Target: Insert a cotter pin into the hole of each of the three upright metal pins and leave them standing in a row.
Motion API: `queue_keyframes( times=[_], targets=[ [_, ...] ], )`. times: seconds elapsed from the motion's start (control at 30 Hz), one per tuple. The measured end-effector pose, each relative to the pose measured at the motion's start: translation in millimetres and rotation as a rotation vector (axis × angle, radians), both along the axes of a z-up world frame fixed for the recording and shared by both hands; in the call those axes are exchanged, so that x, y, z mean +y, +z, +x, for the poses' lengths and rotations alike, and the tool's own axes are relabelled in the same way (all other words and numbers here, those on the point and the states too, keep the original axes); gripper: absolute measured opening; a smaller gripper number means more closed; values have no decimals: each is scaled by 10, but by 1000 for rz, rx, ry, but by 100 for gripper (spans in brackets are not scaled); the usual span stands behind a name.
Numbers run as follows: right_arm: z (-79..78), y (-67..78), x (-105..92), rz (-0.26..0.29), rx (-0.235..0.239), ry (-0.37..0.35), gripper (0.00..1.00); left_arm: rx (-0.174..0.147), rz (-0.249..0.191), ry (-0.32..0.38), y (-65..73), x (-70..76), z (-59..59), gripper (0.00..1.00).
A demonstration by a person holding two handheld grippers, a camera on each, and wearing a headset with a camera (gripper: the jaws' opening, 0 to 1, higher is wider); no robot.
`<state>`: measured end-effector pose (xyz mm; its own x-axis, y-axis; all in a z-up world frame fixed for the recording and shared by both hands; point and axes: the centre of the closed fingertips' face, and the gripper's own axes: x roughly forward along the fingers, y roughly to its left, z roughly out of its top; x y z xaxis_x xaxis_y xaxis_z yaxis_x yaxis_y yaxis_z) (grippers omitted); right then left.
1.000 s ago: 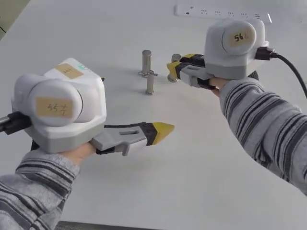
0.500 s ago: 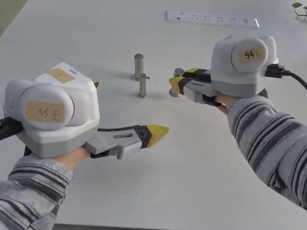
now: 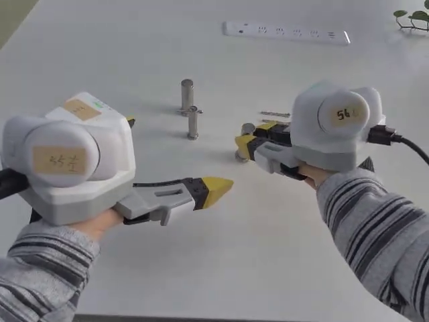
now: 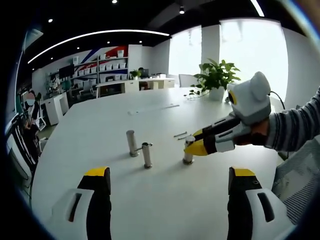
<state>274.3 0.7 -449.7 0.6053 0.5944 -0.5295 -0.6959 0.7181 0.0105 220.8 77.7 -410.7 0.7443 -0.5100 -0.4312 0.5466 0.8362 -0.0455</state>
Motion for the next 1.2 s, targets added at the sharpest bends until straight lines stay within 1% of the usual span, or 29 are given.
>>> queue_keyframes(
  times=[0.17,0.27,0.33,0.5,0.6,0.7,0.73,0.8,0.83,0.9,0.97,1.03,1.1,1.13,1.17,1.2],
  targets=[
    [-17,-21,-11,-6,5,-17,8,-2,-3,-3,5,-8,-1,97],
    [-15,-18,-30,2,3,-38,8,0,-4,-3,-1,-10,-1,97],
    [-23,-19,-39,1,1,-60,8,1,-5,-5,-7,-16,-1,97],
    [-41,-23,-33,2,-10,-79,8,5,-6,-8,-24,-30,-5,97],
    [-23,-28,-43,13,3,-104,9,7,-3,-10,-36,-31,-7,97],
    [-25,-29,-40,7,1,-107,9,7,-2,-11,-41,-30,-9,96],
    [-22,-30,-38,6,-2,-105,9,6,0,-11,-39,-29,-10,96],
    [-25,-13,-18,28,5,-95,14,-1,-2,-10,-26,-32,-6,95],
    [-35,-14,-12,26,11,-83,16,-1,-2,-10,-25,-32,-5,95],
    [-34,10,-12,21,-6,-66,20,3,-2,-12,-34,-38,-7,95],
    [-45,28,-25,21,-6,-52,23,8,1,-14,-46,-43,-13,95],
    [-53,40,-48,33,5,-43,25,10,0,-14,-50,-49,-18,95],
    [-82,37,-72,33,19,-26,25,13,1,-14,-54,-53,-22,95],
    [-130,18,-62,29,42,2,25,13,1,-14,-55,-54,-22,95],
    [-142,25,-84,27,44,3,25,13,2,-14,-55,-56,-22,95],
    [-149,33,-99,19,34,11,26,13,3,-14,-54,-57,-23,95]
  ],
)
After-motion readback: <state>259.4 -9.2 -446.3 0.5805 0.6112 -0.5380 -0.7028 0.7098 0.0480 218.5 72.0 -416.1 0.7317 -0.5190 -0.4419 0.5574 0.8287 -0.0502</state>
